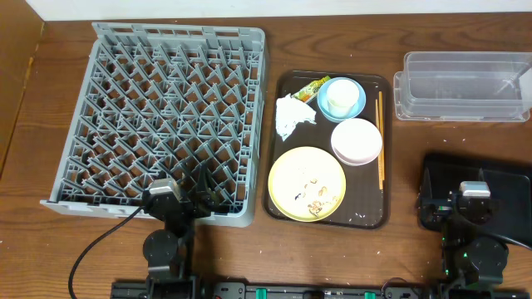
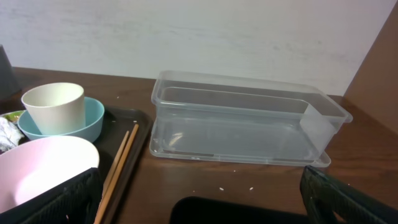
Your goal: Sort waste into correct bins and load items into the dishwasher
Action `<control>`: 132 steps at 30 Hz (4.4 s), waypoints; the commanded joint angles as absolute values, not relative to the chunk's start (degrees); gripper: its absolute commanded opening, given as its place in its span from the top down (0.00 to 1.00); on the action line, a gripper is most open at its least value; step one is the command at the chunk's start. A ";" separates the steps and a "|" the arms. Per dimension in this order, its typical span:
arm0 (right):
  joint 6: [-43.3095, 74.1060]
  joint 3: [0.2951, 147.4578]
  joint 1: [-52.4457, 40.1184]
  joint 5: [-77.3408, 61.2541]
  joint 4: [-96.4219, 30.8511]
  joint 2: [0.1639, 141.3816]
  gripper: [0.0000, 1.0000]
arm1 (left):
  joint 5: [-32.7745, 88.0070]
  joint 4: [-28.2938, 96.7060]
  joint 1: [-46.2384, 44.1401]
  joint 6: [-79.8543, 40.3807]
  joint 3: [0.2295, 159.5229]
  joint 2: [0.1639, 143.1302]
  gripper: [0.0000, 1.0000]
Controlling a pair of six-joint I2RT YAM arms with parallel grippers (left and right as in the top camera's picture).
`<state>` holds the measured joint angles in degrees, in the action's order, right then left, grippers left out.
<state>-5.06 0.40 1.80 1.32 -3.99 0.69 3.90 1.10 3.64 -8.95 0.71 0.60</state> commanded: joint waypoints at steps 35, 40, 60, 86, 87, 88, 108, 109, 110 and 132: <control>40.60 0.32 2.81 -34.85 30.24 0.38 0.01 | 4.47 3.79 3.40 -8.16 0.23 0.23 0.05; 57.49 0.64 2.81 -19.07 41.04 0.38 0.01 | 4.47 3.79 3.40 -8.16 0.23 0.23 0.05; 10.63 75.44 -3.14 -41.63 -23.57 58.13 0.01 | 4.47 3.79 3.40 -8.16 0.23 0.23 0.05; 1.67 105.58 -39.29 1.26 -48.86 112.31 0.15 | 4.47 3.79 3.40 -8.16 0.23 0.23 0.05; 1.67 105.58 -39.24 1.43 -48.88 113.47 0.21 | 4.47 3.79 3.40 -8.16 0.23 0.23 0.05; 1.67 105.58 -39.18 1.93 -48.95 115.04 0.27 | 4.45 3.79 3.40 -8.16 0.23 0.23 0.05; 15.18 105.54 -34.15 2.22 -38.22 131.15 0.39 | 4.47 3.79 3.40 -8.16 0.23 0.23 0.05; 15.25 105.54 -34.13 1.34 -37.82 131.76 0.39 | 4.47 3.79 3.40 -8.16 0.23 0.23 0.05; 15.42 105.54 -34.13 1.37 -37.58 132.33 0.39 | 4.47 3.79 3.40 -8.16 0.23 0.23 0.05; 17.34 105.67 -35.64 7.03 -44.91 121.80 0.96 | 4.47 3.77 3.40 -8.16 0.23 0.23 0.05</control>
